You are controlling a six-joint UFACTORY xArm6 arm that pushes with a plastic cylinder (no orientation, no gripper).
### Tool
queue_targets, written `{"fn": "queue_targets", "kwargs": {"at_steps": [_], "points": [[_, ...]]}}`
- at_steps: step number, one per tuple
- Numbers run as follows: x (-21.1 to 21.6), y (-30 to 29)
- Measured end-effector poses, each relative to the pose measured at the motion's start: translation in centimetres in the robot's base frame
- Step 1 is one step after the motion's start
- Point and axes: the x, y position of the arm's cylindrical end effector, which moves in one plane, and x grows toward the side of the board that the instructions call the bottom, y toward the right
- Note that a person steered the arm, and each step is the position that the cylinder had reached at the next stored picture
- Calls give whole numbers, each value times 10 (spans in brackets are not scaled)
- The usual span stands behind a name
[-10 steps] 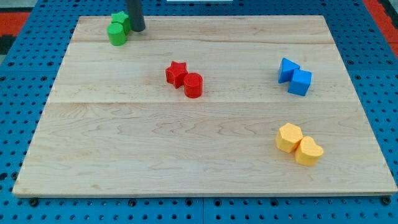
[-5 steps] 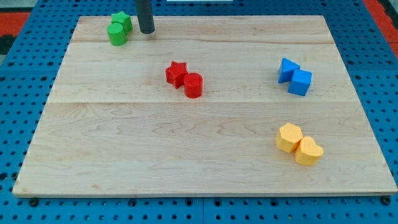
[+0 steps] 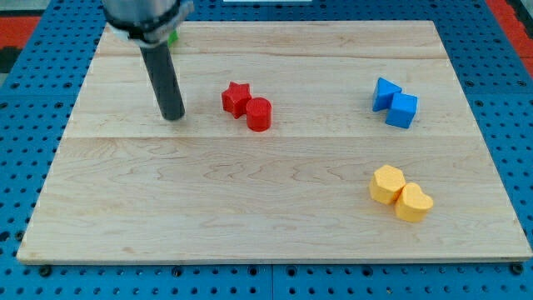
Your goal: Slide the red circle towards up and right
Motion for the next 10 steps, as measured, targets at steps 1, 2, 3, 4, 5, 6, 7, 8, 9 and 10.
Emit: {"fn": "queue_targets", "kwargs": {"at_steps": [1, 2, 3, 4, 5, 6, 7, 8, 9, 10], "points": [[21, -23], [38, -38], [38, -41], [38, -41], [38, -41], [39, -41], [39, -41], [39, -15], [29, 47], [-2, 97]]}}
